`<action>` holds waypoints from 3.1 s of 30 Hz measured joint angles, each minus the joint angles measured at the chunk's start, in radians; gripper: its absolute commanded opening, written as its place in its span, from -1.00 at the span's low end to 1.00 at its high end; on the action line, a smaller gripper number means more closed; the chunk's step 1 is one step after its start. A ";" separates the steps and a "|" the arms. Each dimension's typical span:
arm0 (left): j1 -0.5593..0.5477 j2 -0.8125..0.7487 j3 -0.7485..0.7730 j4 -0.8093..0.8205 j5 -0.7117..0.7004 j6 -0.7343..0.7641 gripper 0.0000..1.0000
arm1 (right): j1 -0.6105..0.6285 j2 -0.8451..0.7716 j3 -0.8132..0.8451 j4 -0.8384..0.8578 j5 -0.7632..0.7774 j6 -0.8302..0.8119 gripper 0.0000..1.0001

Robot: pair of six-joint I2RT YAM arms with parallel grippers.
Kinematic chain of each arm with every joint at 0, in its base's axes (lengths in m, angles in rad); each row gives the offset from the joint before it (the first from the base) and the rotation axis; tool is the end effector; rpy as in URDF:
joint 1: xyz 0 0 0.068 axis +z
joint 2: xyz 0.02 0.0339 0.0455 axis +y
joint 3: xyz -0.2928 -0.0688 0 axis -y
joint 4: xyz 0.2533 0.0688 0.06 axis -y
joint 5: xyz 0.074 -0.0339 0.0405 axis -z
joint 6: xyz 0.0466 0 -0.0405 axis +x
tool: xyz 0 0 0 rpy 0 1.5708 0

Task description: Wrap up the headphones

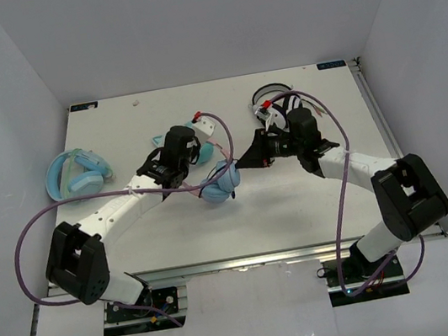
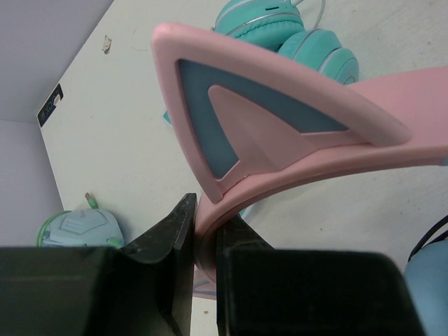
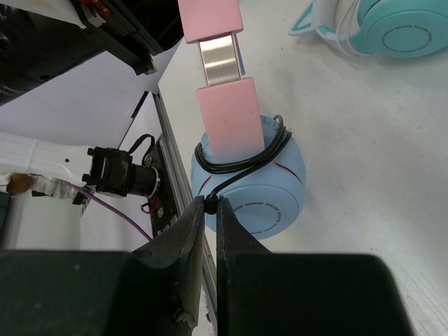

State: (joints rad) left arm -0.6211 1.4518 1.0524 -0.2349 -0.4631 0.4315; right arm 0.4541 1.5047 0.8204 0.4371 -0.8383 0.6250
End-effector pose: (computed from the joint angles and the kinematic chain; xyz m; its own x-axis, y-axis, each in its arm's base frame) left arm 0.2847 -0.1781 0.2924 -0.3424 0.7051 -0.6209 0.4087 0.7069 0.5774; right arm 0.2875 0.1789 0.2663 -0.7290 0.0795 -0.6799 -0.6346 0.2937 0.7148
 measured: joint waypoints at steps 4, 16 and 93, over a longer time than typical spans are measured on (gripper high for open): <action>-0.021 0.063 0.011 -0.001 -0.034 -0.002 -1.00 | 0.000 0.044 -0.047 0.097 0.019 0.088 -0.85; -0.057 0.140 0.037 -0.099 -0.005 0.039 -1.00 | 0.007 0.173 -0.250 0.499 0.040 0.395 -0.85; -0.073 0.194 0.235 -0.098 0.167 -0.323 0.78 | -0.155 0.499 -0.300 0.873 -0.044 0.749 -0.33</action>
State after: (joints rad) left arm -0.6945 1.6460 1.2876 -0.3330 -0.2956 0.1088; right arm 0.2992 2.0037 0.5201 1.3106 -0.8820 1.3744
